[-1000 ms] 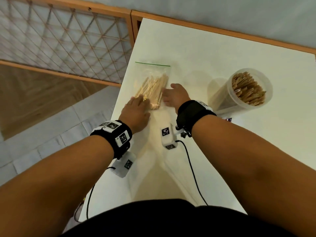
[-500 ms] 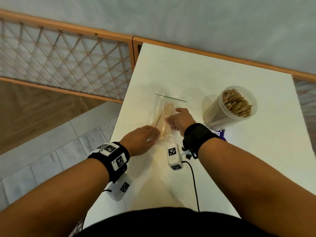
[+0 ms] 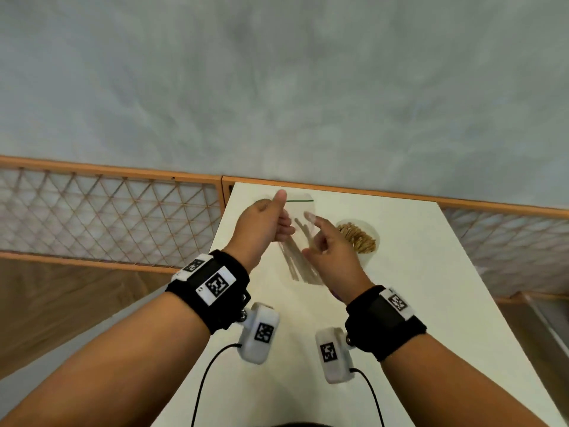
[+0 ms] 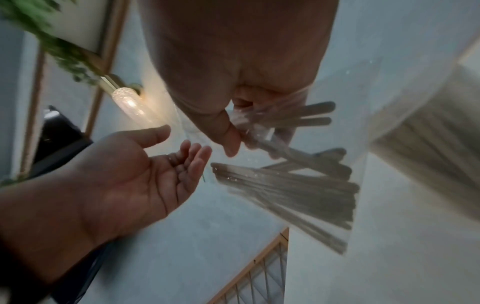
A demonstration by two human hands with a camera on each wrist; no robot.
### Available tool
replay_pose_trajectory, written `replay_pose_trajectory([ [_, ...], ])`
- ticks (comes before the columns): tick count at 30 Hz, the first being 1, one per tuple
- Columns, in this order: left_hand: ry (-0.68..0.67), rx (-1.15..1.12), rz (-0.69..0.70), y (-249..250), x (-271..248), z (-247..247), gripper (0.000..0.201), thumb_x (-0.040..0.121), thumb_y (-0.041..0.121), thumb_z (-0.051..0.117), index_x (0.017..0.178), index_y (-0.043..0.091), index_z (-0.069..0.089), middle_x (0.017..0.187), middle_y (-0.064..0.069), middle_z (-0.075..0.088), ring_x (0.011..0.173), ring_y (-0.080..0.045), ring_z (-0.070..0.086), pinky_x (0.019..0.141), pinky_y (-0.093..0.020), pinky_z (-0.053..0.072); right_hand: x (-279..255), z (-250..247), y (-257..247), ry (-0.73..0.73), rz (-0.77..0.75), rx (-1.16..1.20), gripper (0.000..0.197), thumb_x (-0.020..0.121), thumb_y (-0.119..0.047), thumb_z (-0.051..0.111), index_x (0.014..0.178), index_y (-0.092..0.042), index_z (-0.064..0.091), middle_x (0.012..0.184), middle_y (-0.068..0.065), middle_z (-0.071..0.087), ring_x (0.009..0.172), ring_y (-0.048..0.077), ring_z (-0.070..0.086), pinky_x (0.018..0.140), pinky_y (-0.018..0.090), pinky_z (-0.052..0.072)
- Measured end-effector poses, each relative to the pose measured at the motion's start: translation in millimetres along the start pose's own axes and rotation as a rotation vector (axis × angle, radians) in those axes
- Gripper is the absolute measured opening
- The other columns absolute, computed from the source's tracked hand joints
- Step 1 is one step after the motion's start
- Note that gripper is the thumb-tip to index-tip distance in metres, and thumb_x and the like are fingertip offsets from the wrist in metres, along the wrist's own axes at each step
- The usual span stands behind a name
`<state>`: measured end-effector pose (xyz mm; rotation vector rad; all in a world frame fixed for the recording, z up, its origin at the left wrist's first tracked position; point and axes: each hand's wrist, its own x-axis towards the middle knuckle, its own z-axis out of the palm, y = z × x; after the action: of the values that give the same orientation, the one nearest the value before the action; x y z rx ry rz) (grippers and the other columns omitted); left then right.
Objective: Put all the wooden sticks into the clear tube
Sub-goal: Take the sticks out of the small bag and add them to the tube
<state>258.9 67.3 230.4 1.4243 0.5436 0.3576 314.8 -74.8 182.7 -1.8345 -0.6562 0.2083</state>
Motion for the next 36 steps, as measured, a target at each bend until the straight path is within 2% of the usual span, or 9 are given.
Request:
replay_pose_trajectory([
  [2, -0.075, -0.067, -0.127, 21, -11, 11, 0.05, 0.089, 0.055, 0.054, 0.07, 0.009, 0.057, 0.066, -0.007, 0.064, 0.066, -0.025, 0.069, 0.065, -0.033, 0.055, -13, -17, -4, 0.031, -0.102, -0.071, 0.067, 0.079, 0.004, 0.058, 0.131, -0.036, 0.049, 0.073, -0.007, 0.044, 0.071, 0.013, 0.046, 0.073, 0.029, 0.042],
  [5, -0.151, -0.105, -0.211, 37, -34, 34, 0.042, 0.091, 0.046, 0.056, 0.068, 0.011, 0.055, 0.061, -0.004, 0.062, 0.058, -0.02, 0.068, 0.06, -0.028, 0.054, -37, -49, -9, 0.043, -0.194, -0.163, 0.068, 0.081, 0.002, 0.057, 0.134, -0.039, 0.043, 0.086, -0.005, 0.049, 0.083, 0.017, 0.05, 0.078, 0.025, 0.042],
  [9, -0.179, -0.144, -0.17, 44, -61, 69, 0.027, 0.095, 0.028, 0.052, 0.074, 0.012, 0.056, 0.061, 0.0, 0.062, 0.057, -0.014, 0.067, 0.054, -0.023, 0.054, -61, -86, -15, 0.053, -0.175, -0.18, 0.058, 0.083, -0.004, 0.06, 0.133, -0.031, 0.049, 0.113, -0.01, 0.056, 0.097, 0.0, 0.049, 0.089, 0.019, 0.043],
  [13, -0.2, -0.113, -0.073, 41, -89, 102, 0.02, 0.096, 0.022, 0.054, 0.078, 0.012, 0.055, 0.066, -0.001, 0.061, 0.058, -0.012, 0.064, 0.057, -0.022, 0.053, -86, -128, -14, -0.007, -0.165, -0.004, 0.062, 0.076, -0.018, 0.076, 0.128, -0.037, 0.049, 0.107, -0.012, 0.052, 0.094, -0.003, 0.051, 0.081, 0.016, 0.044],
  [16, -0.26, 0.017, 0.053, 34, -107, 122, 0.02, 0.095, 0.023, 0.056, 0.079, 0.011, 0.055, 0.073, -0.003, 0.063, 0.065, -0.013, 0.063, 0.061, -0.022, 0.052, -98, -154, -23, 0.039, -0.046, 0.249, 0.028, 0.09, -0.034, 0.062, 0.116, -0.024, 0.062, 0.108, -0.002, 0.063, 0.098, 0.015, 0.061, 0.084, 0.033, 0.052],
  [21, -0.288, 0.149, 0.15, 21, -130, 151, 0.02, 0.095, 0.023, 0.057, 0.078, 0.013, 0.057, 0.07, 0.001, 0.064, 0.062, -0.009, 0.061, 0.06, -0.02, 0.051, -99, -183, -38, -0.132, 0.173, 0.484, 0.058, 0.083, -0.059, 0.049, 0.101, -0.009, 0.07, 0.09, 0.01, 0.072, 0.088, 0.025, 0.068, 0.077, 0.039, 0.053],
  [27, -0.244, 0.223, 0.177, 9, -140, 172, 0.025, 0.099, 0.027, 0.048, 0.078, 0.016, 0.055, 0.068, 0.0, 0.059, 0.07, -0.019, 0.058, 0.06, -0.024, 0.05, -111, -199, -32, -0.187, 0.147, 0.461, 0.029, 0.075, -0.036, 0.072, 0.092, -0.013, 0.07, 0.085, 0.009, 0.071, 0.082, 0.026, 0.068, 0.067, 0.033, 0.053],
  [30, -0.258, 0.254, 0.164, 2, -145, 179, 0.027, 0.102, 0.027, 0.042, 0.08, 0.017, 0.054, 0.072, -0.002, 0.058, 0.076, -0.022, 0.058, 0.064, -0.03, 0.05, -117, -204, -27, -0.181, 0.164, 0.45, 0.034, 0.075, -0.03, 0.074, 0.1, -0.008, 0.069, 0.087, 0.01, 0.072, 0.083, 0.026, 0.07, 0.064, 0.03, 0.054],
  [36, -0.308, 0.325, 0.153, -10, -156, 188, 0.026, 0.102, 0.024, 0.041, 0.083, 0.015, 0.056, 0.07, -0.001, 0.056, 0.068, -0.013, 0.055, 0.061, -0.024, 0.051, -126, -212, -16, -0.163, 0.234, 0.42, 0.017, 0.085, -0.011, 0.069, 0.098, -0.001, 0.066, 0.087, 0.017, 0.071, 0.081, 0.03, 0.07, 0.06, 0.026, 0.053],
])
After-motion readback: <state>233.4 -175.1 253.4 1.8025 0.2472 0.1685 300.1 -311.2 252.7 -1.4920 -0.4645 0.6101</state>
